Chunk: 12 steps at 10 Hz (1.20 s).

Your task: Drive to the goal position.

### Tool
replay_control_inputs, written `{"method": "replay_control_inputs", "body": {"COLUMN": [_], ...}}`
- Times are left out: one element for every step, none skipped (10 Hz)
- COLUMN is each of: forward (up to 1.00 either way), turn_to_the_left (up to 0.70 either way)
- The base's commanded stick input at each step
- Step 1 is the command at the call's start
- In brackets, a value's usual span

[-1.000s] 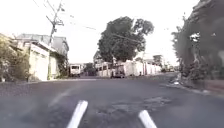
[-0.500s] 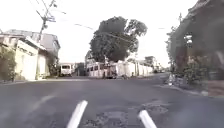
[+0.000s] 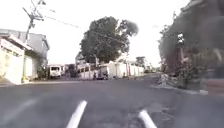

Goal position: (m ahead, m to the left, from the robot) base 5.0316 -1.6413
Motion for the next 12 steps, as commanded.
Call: {"method": "replay_control_inputs", "body": {"forward": [0.85, 0.85, 0.85, 0.85, 0.85, 0.85, 0.85, 0.85, 0.85, 0.85, 0.85, 0.85], "turn_to_the_left": [0.00, 0.00, 0.00, 0.00, 0.00, 0.00, 0.00, 0.00, 0.00, 0.00, 0.00, 0.00]}}
